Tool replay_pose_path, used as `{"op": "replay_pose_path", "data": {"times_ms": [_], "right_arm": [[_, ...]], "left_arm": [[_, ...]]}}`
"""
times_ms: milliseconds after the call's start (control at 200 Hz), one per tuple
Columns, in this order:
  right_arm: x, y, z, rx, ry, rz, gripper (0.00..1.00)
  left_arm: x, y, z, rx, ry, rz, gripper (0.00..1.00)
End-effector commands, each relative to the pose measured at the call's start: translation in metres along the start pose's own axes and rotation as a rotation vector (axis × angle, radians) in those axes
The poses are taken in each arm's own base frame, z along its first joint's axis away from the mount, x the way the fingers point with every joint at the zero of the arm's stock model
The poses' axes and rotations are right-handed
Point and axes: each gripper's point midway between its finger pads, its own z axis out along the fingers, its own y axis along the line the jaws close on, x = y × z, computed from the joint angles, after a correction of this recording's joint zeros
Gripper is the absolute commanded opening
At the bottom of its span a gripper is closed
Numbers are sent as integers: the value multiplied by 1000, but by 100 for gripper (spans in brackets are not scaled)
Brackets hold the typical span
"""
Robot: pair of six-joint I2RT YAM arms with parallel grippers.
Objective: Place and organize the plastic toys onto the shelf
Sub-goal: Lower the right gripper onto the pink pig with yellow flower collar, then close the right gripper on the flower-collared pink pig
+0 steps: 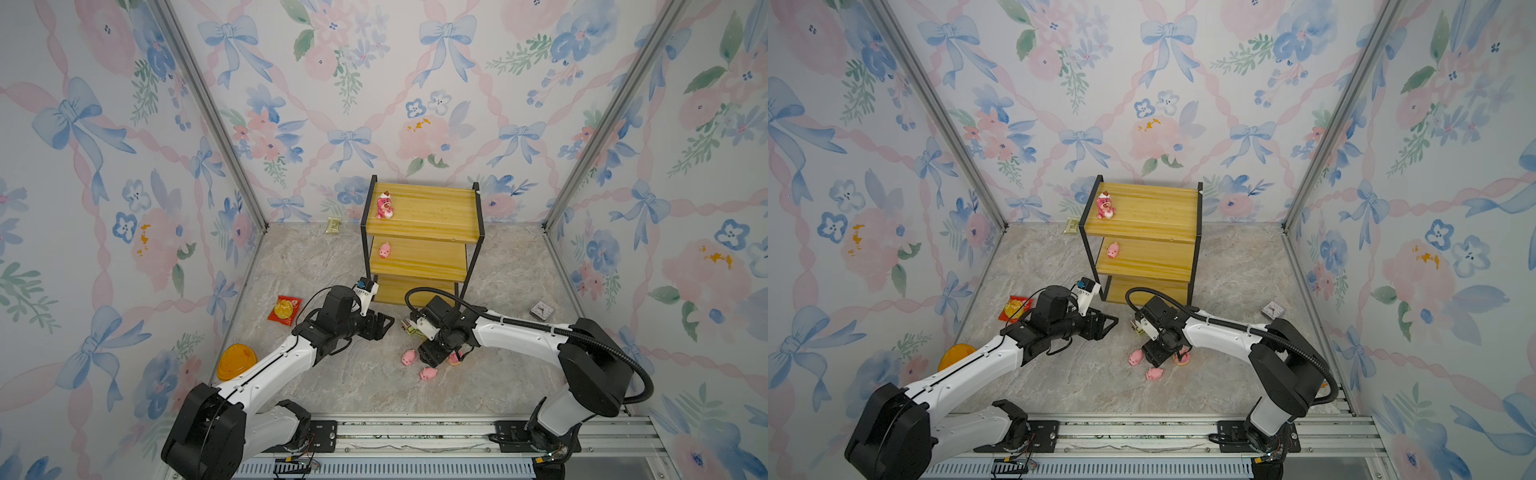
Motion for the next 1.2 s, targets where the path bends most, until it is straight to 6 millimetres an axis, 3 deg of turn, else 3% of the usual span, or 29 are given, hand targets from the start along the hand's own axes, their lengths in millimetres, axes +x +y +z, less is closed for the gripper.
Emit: {"op": "replay_pose_path", "data": {"times_ms": [0, 395, 585, 765, 1010, 1195], "right_arm": [[-2, -2, 0, -9, 12, -7, 70], [-9, 0, 11, -36, 35, -34, 65], [-6, 2, 12, -49, 44, -17, 50], [-8, 5, 3, -65, 22, 6, 38], [-14, 10, -19, -77, -21, 9, 34], [-16, 7, -18, -65, -35, 17, 34]], "left_arm": [[1, 2, -1, 3, -9, -12, 76], [1, 3, -1, -2, -11, -12, 76], [1, 4, -1, -5, -13, -11, 76], [2, 5, 1, -8, -5, -11, 76], [4, 5, 2, -5, 3, -12, 76], [4, 5, 3, -7, 3, -12, 76]]}}
